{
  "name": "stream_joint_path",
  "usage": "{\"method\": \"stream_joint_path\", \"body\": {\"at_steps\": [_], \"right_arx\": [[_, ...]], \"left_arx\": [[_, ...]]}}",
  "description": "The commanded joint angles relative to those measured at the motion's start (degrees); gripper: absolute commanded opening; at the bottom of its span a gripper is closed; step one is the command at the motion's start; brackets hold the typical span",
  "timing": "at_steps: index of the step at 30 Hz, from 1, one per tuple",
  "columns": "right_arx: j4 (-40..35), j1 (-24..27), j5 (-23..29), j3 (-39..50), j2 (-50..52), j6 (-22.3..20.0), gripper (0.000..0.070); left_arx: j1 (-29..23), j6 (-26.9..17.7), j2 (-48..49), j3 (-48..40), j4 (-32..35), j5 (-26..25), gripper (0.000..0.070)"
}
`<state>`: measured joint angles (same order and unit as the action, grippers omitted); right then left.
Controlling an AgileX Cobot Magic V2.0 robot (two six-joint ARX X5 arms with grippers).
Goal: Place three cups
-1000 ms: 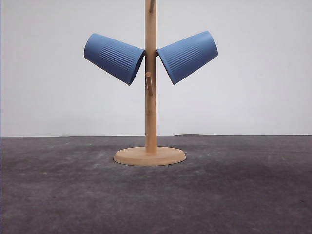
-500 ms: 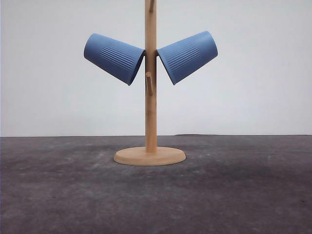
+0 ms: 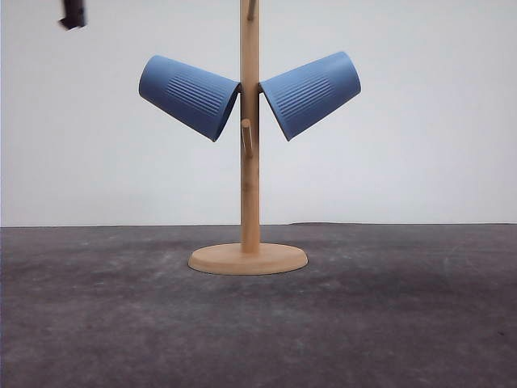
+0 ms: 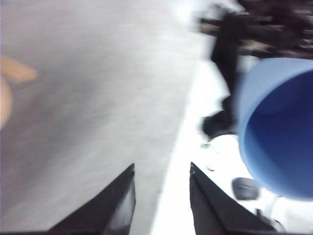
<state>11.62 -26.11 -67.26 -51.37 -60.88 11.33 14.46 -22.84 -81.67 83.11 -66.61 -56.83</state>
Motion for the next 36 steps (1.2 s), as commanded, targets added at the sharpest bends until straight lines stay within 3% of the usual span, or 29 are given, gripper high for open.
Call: {"method": "stream_joint_path", "body": {"at_steps": [1,4,7,14,20,25,34,36], "right_arx": [[0.4,0.1,0.2,-0.8,-0.5,-0.8,0.0289],[2.9,0.5,2.8,-0.8,-0.5,-1.5,0.0289],[6.8,0.4,8.2,-0.8,-0.5,-2.7,0.0289],[14.5,-1.0,29.2,-1.0,-0.5,-2.8,0.0289],[19.2,-7.2,47.3,-2.1,-0.5,-1.4,0.0289],[21.0,-13.4,59.3,-4.9,-3.3,2.3,0.0289],[30.2,-19.5,74.6,-18.6,-17.4,2.8,0.0289],[30.1,-19.5,74.9,-20.6,-19.5,2.8,0.0289]], "left_arx": [[-0.6,0.7,-0.3,0.8,0.0,1.1,0.0198],[-2.5,2.3,-0.4,0.8,0.0,4.1,0.0197],[-4.1,4.9,-0.4,0.8,0.2,10.4,0.0197],[-5.9,12.1,-0.3,0.8,1.3,29.9,0.0197],[-6.0,15.9,-0.4,0.8,2.4,44.0,0.0197],[-6.0,17.1,-0.4,0.9,2.3,48.2,0.0197],[-6.0,17.1,-0.4,0.8,2.4,48.3,0.0197],[-6.0,17.1,-0.4,0.8,2.4,48.3,0.0197]]}}
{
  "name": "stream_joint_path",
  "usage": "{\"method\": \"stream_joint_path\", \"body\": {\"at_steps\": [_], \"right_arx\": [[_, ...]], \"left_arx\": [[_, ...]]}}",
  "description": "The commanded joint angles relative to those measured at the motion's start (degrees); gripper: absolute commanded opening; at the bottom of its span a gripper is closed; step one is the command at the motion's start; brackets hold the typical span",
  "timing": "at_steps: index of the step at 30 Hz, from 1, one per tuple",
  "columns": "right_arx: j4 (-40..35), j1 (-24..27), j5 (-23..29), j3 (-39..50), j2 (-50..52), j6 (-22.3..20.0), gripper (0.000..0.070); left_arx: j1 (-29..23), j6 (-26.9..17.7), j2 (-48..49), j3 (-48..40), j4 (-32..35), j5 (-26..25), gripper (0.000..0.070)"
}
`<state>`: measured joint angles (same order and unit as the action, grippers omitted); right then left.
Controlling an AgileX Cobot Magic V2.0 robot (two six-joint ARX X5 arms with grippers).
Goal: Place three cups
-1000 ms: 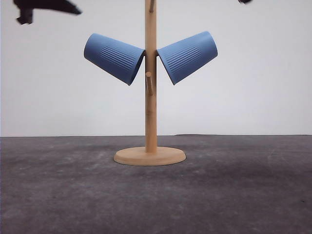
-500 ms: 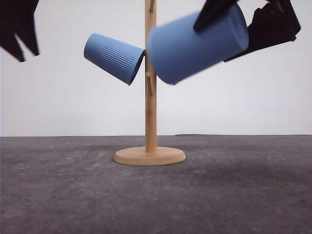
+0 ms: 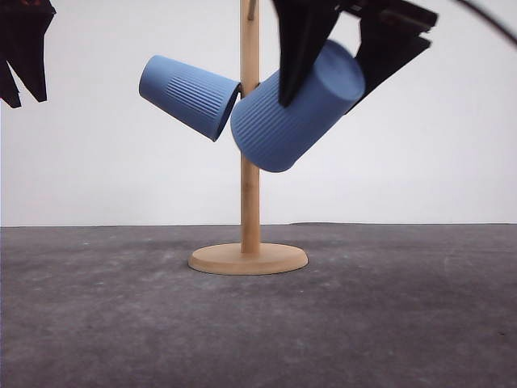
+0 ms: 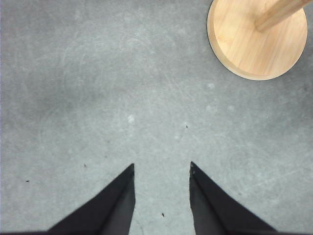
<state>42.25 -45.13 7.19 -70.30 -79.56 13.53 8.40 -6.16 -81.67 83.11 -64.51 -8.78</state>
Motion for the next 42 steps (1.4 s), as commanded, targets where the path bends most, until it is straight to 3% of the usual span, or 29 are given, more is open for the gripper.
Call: {"method": "stream_joint_path", "body": {"at_steps": [1,15,39,41,42], "right_arx": [[-0.6,-0.5,0.4,-2.6,-1.8,0.5,0.0289],[-5.7,-0.2,5.2,-5.6,-8.2,-0.5,0.0289],[-10.9,2.9,4.2,-5.6,-11.2,-2.0,0.0290],[-11.2,3.0,3.4,-5.6,-11.5,-2.4,0.0300],[-11.2,3.0,2.8,-5.6,-11.5,-2.6,0.0346]], "left_arx": [[0.1,0.4,-0.4,0.8,0.3,0.2,0.0197],[0.1,0.2,-0.4,0.8,0.3,0.2,0.0197],[0.1,0.2,-0.4,0.8,0.3,0.2,0.0197],[0.1,0.2,-0.4,0.9,0.3,0.2,0.0197],[0.1,0.2,-0.4,0.8,0.3,0.2,0.0197]]}}
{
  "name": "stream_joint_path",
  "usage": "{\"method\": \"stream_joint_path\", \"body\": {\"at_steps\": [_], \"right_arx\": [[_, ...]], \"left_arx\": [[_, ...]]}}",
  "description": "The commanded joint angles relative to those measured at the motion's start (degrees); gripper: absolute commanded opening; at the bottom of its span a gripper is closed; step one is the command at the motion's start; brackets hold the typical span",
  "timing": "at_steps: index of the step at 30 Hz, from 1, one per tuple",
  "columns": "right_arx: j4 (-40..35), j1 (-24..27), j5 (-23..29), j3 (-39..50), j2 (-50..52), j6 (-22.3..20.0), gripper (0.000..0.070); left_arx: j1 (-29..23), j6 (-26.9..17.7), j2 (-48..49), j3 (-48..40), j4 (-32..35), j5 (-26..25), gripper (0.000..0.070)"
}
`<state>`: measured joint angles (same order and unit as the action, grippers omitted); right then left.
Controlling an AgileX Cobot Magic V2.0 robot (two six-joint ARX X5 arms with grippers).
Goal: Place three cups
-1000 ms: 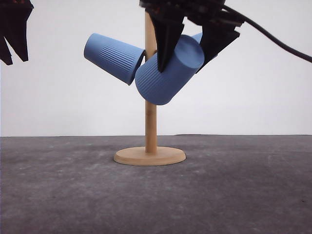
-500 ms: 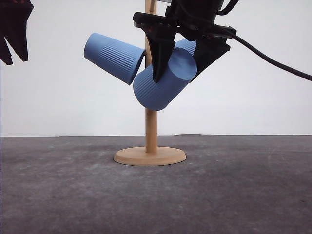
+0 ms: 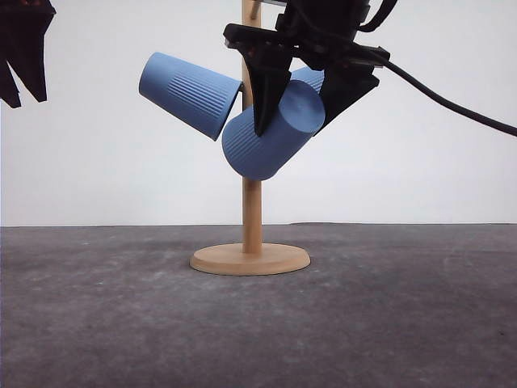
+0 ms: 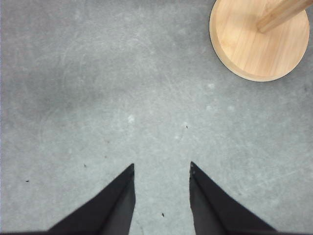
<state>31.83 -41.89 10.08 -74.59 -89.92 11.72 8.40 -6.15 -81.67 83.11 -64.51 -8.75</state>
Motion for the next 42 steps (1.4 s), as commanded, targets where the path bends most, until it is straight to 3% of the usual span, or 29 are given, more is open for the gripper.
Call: {"method": "stream_joint_path", "body": {"at_steps": [1,4,8,11,20,31,42], "right_arx": [[-0.9,-0.3,-0.8,-1.3,-1.3,-0.8,0.0399],[-1.6,-0.3,-2.4,-1.3,-1.5,-0.8,0.0513],[-2.4,-0.3,-2.8,-1.3,-1.5,-1.1,0.0519],[-2.4,-0.3,-2.7,-1.3,-1.5,-1.4,0.0564],[-2.2,-0.3,-2.9,-1.5,-0.6,-1.7,0.0564],[-1.3,0.4,-8.5,-1.5,7.3,-1.9,0.0564],[12.9,7.0,-3.4,-1.5,17.8,-6.6,0.0564]], "left_arx": [[0.1,0.2,-0.4,0.8,0.3,0.2,0.0197],[0.1,0.2,-0.4,0.8,0.3,0.2,0.0197],[0.1,0.2,-0.4,0.8,0.2,0.2,0.0197],[0.1,0.2,-0.3,0.9,0.2,0.2,0.0197],[0.1,0.2,-0.3,0.9,0.2,0.2,0.0197],[0.1,0.2,-0.4,0.8,-0.4,0.2,0.0197],[-1.9,-0.7,-0.3,0.8,-2.5,0.2,0.0196]]}}
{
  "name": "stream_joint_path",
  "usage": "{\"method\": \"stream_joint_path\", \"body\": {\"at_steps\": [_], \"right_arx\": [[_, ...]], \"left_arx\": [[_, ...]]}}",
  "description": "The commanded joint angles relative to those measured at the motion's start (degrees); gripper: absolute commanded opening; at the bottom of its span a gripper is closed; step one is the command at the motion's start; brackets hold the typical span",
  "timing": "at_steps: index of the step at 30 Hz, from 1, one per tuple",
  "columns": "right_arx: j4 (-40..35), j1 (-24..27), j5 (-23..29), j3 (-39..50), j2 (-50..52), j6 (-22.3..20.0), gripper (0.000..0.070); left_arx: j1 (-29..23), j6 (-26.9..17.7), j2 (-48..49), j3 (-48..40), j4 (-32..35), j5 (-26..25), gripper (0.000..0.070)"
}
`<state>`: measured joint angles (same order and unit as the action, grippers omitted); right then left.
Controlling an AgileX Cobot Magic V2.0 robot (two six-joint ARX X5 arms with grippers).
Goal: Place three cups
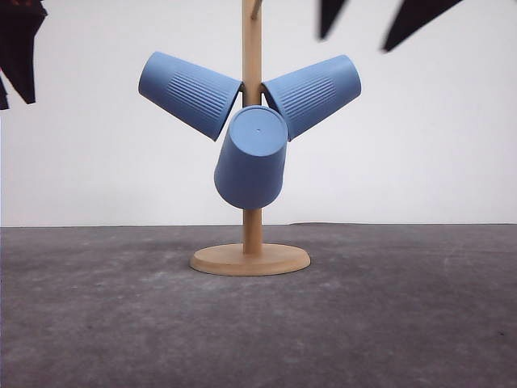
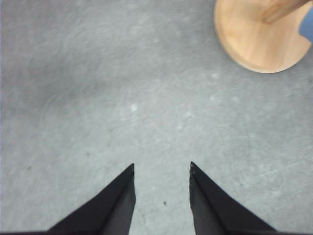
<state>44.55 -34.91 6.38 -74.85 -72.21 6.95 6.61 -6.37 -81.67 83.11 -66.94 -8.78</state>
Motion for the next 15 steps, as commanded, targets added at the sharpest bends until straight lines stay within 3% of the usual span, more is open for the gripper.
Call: {"method": "stream_joint_path", "body": {"at_steps": [1,15], "right_arx": [[1.3,1.3,0.2,-1.2,1.3,-2.4,0.0564],[7.4,20.2,-6.8,8.2,22.2,-7.0,0.0563]], "left_arx": [[-0.6,-0.4,-0.2,0.8,-0.5,0.2,0.0197],[-2.4,2.9,10.1,0.1,-3.0,0.2,0.0196]]}}
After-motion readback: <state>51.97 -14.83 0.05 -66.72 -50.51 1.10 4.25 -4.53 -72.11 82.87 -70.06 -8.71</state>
